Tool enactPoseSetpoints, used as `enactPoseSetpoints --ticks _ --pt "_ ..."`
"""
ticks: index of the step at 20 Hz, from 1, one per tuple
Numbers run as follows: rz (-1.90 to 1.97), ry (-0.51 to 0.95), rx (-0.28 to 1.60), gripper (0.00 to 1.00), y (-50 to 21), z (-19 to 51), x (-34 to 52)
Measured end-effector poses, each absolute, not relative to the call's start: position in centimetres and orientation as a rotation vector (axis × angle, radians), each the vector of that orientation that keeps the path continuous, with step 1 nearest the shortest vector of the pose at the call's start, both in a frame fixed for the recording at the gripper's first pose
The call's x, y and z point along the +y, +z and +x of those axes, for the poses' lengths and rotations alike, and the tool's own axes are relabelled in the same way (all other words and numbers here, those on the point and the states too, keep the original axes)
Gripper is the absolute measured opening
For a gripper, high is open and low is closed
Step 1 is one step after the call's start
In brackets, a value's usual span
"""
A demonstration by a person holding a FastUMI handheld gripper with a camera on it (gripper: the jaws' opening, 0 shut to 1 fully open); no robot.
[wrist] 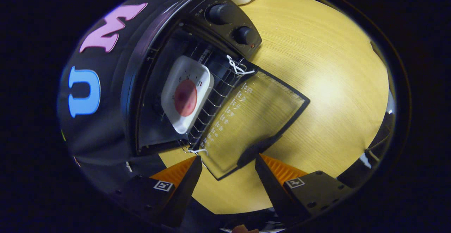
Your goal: Open the toaster oven, put the food inside, and close the toaster oven door.
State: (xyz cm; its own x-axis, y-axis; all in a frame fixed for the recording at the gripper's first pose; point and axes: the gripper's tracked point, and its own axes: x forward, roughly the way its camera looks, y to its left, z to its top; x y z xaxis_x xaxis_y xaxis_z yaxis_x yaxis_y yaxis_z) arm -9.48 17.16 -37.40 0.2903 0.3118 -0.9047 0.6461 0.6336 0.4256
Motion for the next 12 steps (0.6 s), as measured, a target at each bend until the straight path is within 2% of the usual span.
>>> enactPoseSetpoints --ticks 6,12 --pt "0.519 -0.082 1.391 0.99 -38.7 -15.3 16.3" --pt "0.256 0.034 1.353 0.99 -41.0 -15.5 18.0"
